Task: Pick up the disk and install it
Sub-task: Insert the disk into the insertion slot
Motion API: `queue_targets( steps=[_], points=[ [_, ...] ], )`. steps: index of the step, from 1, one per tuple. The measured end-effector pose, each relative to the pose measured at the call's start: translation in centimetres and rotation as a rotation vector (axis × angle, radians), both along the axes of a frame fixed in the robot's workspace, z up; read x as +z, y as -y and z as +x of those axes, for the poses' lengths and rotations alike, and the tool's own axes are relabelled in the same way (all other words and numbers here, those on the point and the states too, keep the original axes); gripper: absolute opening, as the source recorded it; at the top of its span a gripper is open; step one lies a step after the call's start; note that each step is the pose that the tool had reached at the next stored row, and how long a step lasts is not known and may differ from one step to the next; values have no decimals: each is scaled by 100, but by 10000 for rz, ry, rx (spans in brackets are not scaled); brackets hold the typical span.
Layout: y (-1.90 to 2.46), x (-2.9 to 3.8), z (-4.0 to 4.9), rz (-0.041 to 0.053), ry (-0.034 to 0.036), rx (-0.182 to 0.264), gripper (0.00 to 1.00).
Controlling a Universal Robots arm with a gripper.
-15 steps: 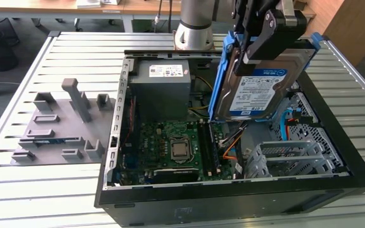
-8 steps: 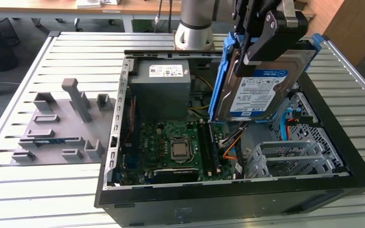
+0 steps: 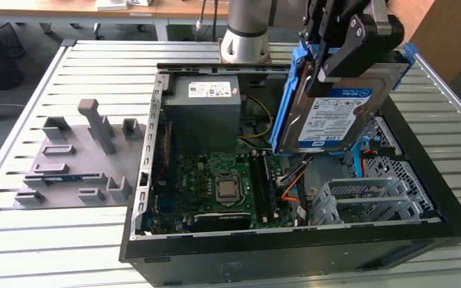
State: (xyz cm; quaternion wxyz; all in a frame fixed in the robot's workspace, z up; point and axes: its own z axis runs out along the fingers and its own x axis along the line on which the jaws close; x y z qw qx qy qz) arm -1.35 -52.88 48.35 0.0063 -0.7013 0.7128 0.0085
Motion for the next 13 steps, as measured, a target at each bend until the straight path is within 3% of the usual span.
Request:
queue_targets(
  steps=[8, 13],
  points=[
    [15, 0, 4, 0, 0, 0, 36],
    [63, 0, 4, -2, 0, -1, 36]
  ],
)
